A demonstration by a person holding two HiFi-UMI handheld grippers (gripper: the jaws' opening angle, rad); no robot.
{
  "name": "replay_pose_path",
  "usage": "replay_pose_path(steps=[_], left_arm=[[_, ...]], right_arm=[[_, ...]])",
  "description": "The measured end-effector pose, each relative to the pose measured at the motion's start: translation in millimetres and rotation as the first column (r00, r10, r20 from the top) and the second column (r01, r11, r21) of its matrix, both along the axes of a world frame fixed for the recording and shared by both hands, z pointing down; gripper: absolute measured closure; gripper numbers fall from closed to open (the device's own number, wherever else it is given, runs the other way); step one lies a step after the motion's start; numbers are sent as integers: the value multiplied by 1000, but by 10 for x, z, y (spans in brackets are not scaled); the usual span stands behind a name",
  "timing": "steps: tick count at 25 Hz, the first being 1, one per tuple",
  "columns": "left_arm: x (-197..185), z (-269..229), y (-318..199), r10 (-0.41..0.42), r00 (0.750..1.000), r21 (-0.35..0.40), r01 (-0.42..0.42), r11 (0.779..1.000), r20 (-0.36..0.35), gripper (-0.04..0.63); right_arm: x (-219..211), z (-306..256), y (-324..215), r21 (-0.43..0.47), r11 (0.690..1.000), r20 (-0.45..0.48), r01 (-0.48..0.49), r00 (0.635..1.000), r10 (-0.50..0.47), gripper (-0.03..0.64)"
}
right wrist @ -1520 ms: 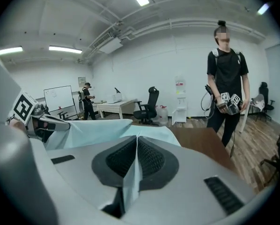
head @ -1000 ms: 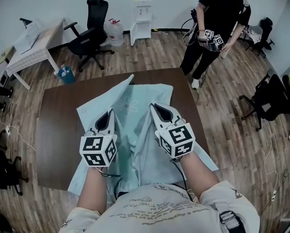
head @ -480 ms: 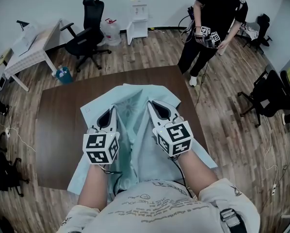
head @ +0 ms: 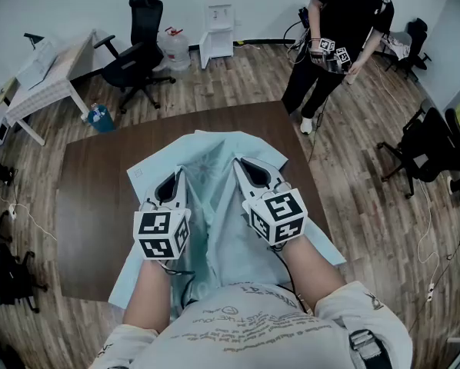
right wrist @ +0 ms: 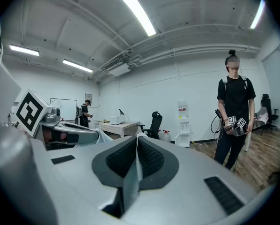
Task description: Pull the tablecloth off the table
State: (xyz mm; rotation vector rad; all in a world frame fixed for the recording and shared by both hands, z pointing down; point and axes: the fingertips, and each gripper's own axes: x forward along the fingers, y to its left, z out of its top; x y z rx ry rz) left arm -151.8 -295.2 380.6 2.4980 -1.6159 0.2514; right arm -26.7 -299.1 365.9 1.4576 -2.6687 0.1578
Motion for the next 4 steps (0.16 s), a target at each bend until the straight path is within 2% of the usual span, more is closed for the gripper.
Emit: replay_pose_path(steps=[4], left_arm=[[14,6,-4,5,1000,-3,-5,1000,-1,588]], right_arm=[[14,9,-5,-8,1000,5,1,1000,-1,598]])
